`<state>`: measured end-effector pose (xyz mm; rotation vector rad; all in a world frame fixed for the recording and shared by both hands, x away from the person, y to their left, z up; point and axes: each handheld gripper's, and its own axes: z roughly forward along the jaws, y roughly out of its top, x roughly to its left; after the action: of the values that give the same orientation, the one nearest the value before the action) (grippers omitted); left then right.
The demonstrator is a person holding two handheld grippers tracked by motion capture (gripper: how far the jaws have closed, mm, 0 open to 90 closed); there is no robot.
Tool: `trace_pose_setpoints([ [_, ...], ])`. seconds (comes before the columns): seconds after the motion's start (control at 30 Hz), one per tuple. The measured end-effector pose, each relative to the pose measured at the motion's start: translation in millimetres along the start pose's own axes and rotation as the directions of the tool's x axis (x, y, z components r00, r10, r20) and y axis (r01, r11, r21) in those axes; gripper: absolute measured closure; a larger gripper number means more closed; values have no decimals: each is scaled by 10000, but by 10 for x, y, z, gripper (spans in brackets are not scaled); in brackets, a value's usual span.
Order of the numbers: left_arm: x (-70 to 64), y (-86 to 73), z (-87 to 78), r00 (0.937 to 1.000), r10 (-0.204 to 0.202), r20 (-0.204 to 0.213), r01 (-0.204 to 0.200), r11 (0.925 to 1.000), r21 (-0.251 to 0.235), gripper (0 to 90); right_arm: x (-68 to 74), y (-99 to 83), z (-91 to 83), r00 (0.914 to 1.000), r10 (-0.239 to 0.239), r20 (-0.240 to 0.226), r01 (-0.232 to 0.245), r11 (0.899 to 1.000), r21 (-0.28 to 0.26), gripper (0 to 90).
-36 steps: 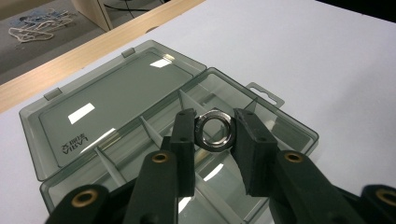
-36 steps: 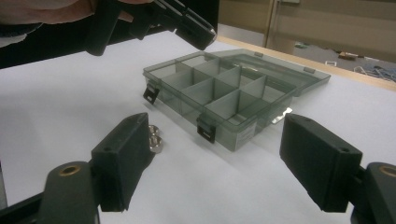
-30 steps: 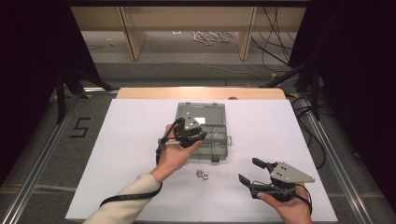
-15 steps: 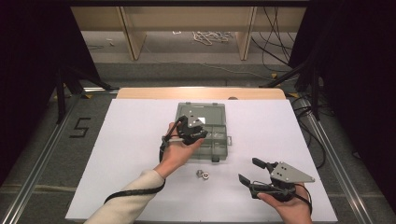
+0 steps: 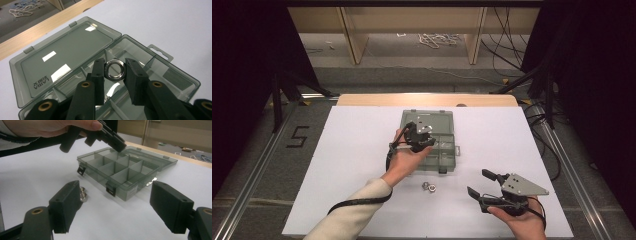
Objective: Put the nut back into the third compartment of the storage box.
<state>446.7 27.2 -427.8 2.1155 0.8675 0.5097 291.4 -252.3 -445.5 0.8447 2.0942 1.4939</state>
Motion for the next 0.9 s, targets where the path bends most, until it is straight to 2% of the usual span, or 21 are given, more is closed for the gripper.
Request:
trace_pose_setpoints([
  [0.13, -2, 18, 43, 10000, 10, 98, -13, 9996, 266, 698, 0, 0, 1, 10000, -9, -14, 9, 10000, -6, 254],
  [0.17, 14, 26, 43, 9996, 248, 145, -255, 9984, 498, 698, 5, 0, -1, 10000, 75, -47, -75, 10000, 36, 254],
  [0.27, 7, 43, 79, 9997, 230, 98, -236, 9973, 699, 698, 0, 0, 0, 10000, 14, -8, -14, 10000, -10, 254],
  [0.5, 4, 73, 171, 9998, 85, 168, -99, 9961, 882, 698, 0, 0, -2, 10000, 36, -33, -36, 10000, 39, 253],
  [0.57, 13, 86, 184, 9998, 193, 110, -203, 9951, 972, 698, 16, 1, -11, 9995, 300, -119, -297, 9994, 193, 254],
  [0.63, 13, 89, 198, 9999, 85, 79, -92, 9949, 1008, 697, -2, 0, -2, 10000, 7, -14, -7, 10000, 19, 254],
  [0.77, 29, 95, 226, 9999, 158, 36, -161, 9939, 1089, 698, 9, 2, -8, 9998, 191, -83, -190, 9997, 120, 254],
  [0.8, 37, 98, 230, 9998, 214, 5, -213, 9930, 1164, 698, 1, 1, -4, 10000, 69, -56, -68, 10000, 46, 254],
  [0.9, 31, 98, 252, 10000, 32, -26, -29, 9937, 1121, 698, -1, 3, -6, 10000, 35, -17, -35, 10000, 25, 254],
])
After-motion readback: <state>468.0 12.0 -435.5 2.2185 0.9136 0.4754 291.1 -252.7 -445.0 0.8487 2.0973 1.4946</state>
